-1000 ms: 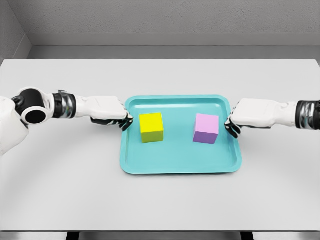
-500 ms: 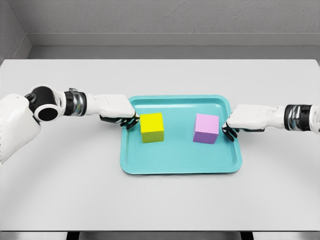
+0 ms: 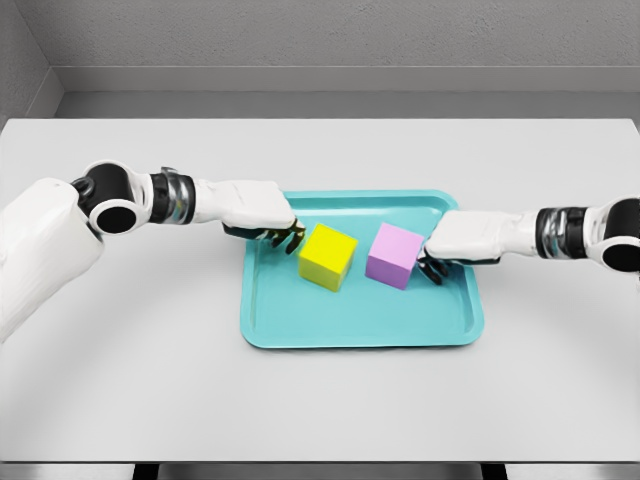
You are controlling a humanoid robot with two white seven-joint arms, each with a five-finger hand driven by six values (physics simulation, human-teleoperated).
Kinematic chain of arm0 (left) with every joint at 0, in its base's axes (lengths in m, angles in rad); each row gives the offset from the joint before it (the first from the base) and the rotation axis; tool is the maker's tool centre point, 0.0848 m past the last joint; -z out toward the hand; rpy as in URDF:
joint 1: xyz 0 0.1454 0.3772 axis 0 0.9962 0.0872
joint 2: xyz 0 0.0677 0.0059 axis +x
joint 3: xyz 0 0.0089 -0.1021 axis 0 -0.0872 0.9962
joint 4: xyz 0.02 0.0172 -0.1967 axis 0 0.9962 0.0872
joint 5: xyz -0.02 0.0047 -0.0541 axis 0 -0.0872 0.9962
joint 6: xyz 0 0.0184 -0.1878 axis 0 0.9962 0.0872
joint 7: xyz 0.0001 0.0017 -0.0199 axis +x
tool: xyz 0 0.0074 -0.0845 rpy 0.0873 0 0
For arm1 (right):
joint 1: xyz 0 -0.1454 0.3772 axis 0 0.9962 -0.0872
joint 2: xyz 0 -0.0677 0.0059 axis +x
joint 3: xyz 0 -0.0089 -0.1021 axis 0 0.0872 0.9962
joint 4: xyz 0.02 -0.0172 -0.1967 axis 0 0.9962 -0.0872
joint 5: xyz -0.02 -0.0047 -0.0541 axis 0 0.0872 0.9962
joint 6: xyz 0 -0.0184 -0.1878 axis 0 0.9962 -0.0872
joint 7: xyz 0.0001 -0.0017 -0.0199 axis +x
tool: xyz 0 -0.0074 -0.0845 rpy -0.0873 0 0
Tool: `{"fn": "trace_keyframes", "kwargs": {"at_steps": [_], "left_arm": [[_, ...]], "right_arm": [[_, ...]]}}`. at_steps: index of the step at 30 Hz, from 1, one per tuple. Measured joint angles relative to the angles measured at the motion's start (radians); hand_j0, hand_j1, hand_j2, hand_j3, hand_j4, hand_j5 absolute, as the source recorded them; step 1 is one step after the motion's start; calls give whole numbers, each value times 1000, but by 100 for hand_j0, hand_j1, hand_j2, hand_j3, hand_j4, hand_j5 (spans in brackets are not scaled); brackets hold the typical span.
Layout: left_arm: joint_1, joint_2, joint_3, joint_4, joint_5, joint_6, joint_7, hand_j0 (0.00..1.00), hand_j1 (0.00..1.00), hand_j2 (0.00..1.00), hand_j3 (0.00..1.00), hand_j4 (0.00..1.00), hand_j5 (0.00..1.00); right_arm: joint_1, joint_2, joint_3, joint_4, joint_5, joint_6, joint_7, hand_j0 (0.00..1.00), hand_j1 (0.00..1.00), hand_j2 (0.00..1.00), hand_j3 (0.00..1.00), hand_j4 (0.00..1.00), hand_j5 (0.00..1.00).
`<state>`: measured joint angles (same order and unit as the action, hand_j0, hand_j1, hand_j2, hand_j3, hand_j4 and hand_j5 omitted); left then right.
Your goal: Push two cubes
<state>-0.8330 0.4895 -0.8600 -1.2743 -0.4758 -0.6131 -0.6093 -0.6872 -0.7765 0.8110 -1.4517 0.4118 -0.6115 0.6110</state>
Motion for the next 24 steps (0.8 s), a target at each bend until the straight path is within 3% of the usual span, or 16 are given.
{"fn": "trace_keyframes", "kwargs": {"at_steps": [5, 10, 15, 18, 24], "left_arm": [[0, 0, 0, -1, 20, 0, -2, 40, 40, 40, 40, 40, 40], [-12, 23, -1, -14, 59, 0, -2, 42, 42, 42, 42, 42, 42], [21, 192, -57, -246, 167, 0, -2, 42, 42, 42, 42, 42, 42], [21, 228, -88, -309, 190, 0, -2, 42, 42, 42, 42, 42, 42], [23, 191, -109, -266, 195, 0, -2, 42, 42, 42, 42, 42, 42]], "right_arm": [[-6, 5, 4, 8, 3, -1, 0, 30, 30, 30, 30, 30, 30], [-54, -2, -23, 76, 3, -1, 0, 31, 31, 31, 31, 31, 31], [-103, 17, -27, 136, 3, -1, 0, 31, 31, 31, 31, 31, 31], [-132, 46, -15, 152, 4, -1, 0, 31, 31, 31, 31, 31, 31], [-153, 93, 18, 159, 6, -2, 0, 30, 30, 30, 30, 30, 30]]}}
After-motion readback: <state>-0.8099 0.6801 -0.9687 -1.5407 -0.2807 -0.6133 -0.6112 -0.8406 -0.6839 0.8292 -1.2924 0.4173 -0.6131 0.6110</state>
